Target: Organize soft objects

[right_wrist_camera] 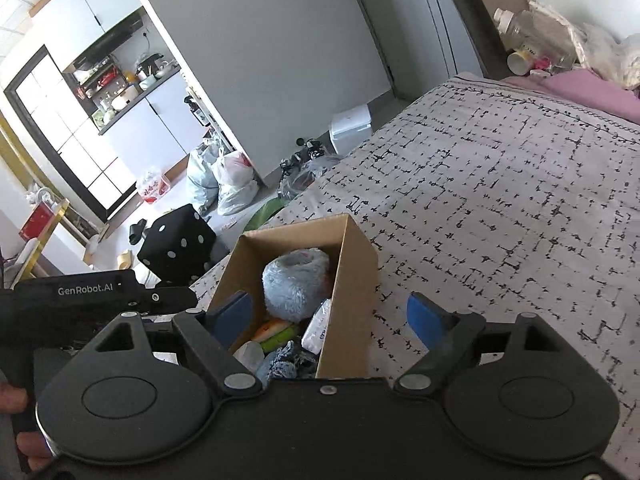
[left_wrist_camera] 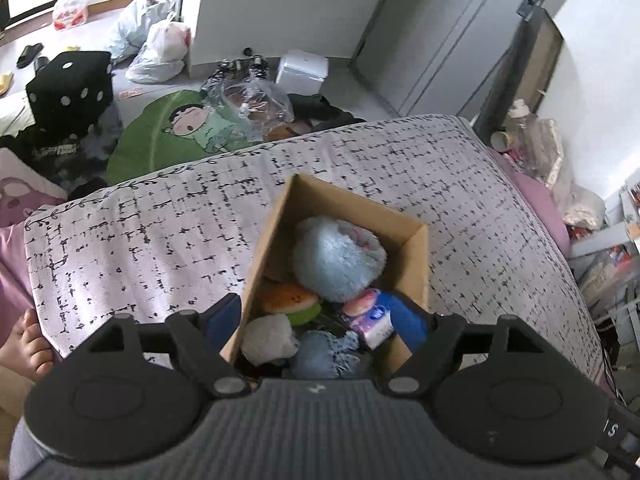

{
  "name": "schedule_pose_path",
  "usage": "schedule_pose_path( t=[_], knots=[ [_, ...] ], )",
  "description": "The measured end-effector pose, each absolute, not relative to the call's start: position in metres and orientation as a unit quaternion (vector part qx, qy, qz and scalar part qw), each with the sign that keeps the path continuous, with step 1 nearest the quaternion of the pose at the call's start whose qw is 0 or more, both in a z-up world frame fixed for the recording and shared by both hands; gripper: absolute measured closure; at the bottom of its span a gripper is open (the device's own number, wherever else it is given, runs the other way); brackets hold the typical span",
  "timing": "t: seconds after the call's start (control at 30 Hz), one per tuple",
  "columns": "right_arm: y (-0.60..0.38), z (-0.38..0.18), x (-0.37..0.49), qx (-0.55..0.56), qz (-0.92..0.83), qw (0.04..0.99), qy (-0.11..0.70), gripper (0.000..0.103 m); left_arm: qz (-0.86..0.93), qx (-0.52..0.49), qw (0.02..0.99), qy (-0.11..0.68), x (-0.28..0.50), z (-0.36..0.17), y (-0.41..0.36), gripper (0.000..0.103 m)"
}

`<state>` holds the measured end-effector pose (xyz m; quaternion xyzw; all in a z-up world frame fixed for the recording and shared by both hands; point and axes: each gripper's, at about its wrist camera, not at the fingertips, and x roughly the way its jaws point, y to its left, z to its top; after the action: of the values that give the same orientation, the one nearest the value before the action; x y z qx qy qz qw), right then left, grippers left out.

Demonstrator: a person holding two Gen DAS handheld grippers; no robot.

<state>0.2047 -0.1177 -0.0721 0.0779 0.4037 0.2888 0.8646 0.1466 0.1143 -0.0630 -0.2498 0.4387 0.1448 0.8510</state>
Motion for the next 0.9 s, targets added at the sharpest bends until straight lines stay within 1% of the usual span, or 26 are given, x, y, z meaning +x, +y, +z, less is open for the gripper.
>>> schedule_pose_path(
  t=[0.17,0.3,0.37,0.53,0.9],
  knots=[
    [-0.13,-0.064,0.198,0.085,0.276,0.865,0.41,0.016,0.131,-0.229,0.854,0.448,0.142,-0.056,0.101,0.02],
    [-0.143,-0.055,0.191,0.101,0.27,0.868,0.403,0.01,0.126,-0.214,0.857,0.452,0.137,-0.049,0.094,0.018],
    [-0.149,-0.052,0.187,0.108,0.265,0.871,0.399,0.007,0.125,-0.206,0.859,0.451,0.134,-0.044,0.09,0.014],
    [-0.162,-0.042,0.179,0.111,0.242,0.878,0.399,0.0,0.116,-0.178,0.864,0.457,0.126,-0.032,0.076,0.008],
    [-0.185,-0.007,0.151,0.088,0.218,0.893,0.385,0.0,0.101,-0.154,0.873,0.451,0.101,-0.009,0.05,0.006]
  ],
)
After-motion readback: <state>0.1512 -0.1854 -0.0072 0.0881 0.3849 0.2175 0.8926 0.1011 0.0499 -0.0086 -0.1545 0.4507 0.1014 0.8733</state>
